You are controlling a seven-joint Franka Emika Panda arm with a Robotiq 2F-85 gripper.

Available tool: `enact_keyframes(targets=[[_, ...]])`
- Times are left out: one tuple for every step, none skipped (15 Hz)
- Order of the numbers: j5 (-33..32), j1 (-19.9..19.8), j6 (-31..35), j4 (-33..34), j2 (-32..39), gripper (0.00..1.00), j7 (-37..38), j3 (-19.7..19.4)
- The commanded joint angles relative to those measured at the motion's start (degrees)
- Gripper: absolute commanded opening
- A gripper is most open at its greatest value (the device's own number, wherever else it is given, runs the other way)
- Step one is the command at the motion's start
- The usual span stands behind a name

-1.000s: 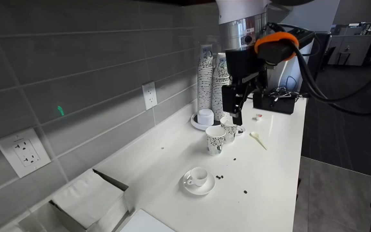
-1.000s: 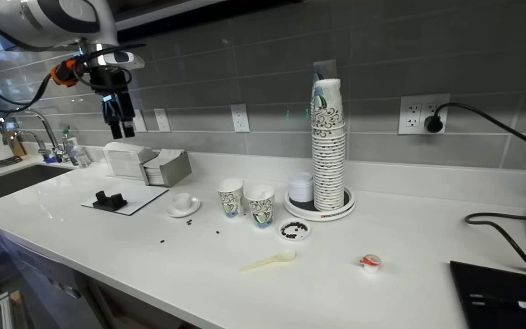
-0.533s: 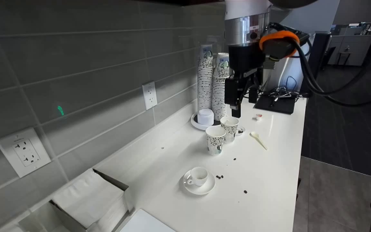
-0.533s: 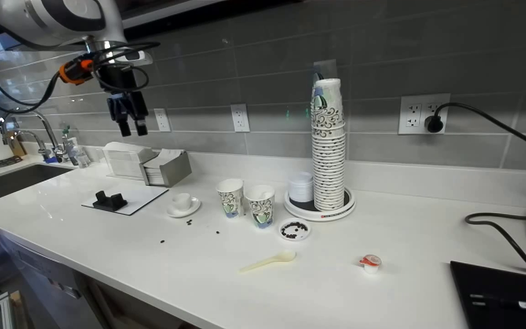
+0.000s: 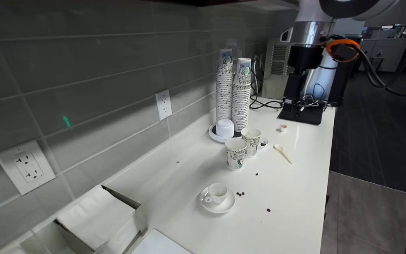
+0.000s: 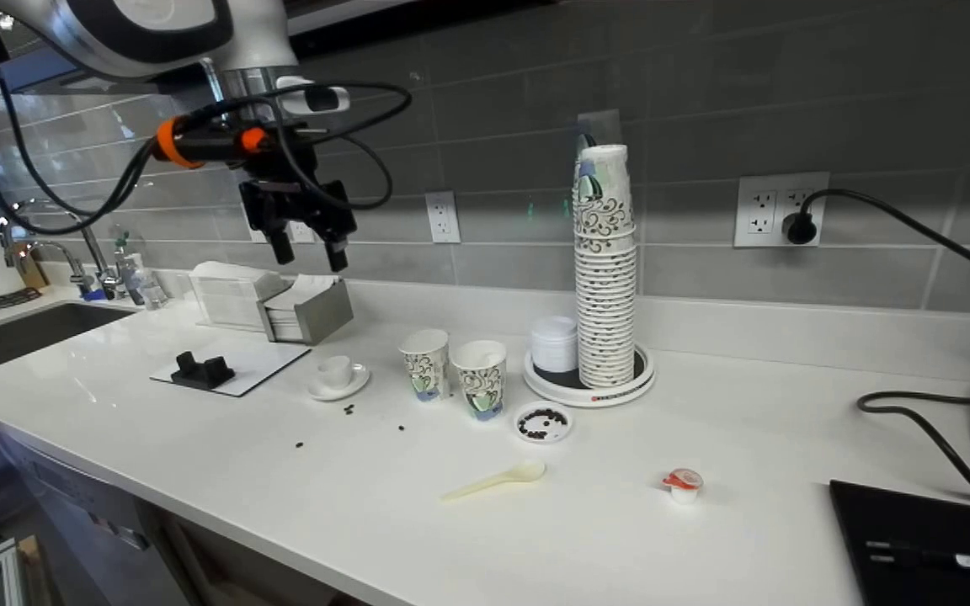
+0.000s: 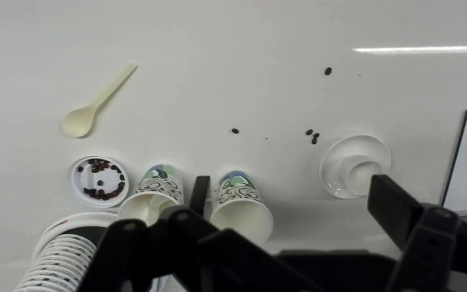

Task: Lift the coffee lid and pour some of its contents into the tea cup

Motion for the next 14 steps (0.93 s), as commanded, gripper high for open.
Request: enact_keyframes(targets=[[1.48, -3.34, 2.26, -1.96, -1.15, 1.00, -7.30, -5.60], [2.13, -4.20, 3.24, -1.41, 0.02, 1.00, -7.88, -7.12], [1.42, -5.67, 3.86, -0.47, 1.15, 1.00, -6.81, -8.06], [1.72, -6.67, 4.36, 0.46, 2.51, 1.00, -5.93, -9.06], [1.59, -7.65, 5.64, 1.05, 3.44, 1.00, -5.56, -9.84], [3.62, -7.76, 6.30, 1.82, 4.55, 1.00, -7.00, -11.21], [1.22, -7.86, 4.85, -0.32, 1.70, 1.00, -6.27, -9.49], [1.87, -8.35, 5.41, 0.14, 2.54, 1.00, -6.47, -10.24], [2.20, -8.57, 5.64, 0.53, 3.20, 1.00, -6.56, -10.62], [2.32, -8.63, 5.69, 0.84, 3.68, 1.00, -6.56, -10.68], [2.37, -8.60, 5.69, 1.05, 3.97, 1.00, -6.56, -10.62], [2.39, -8.57, 5.69, 1.20, 4.11, 1.00, -6.56, -10.55], [2.41, -8.56, 5.69, 1.33, 4.18, 1.00, -6.56, -10.53], [2.41, -8.56, 5.69, 1.36, 4.19, 1.00, -6.56, -10.53]])
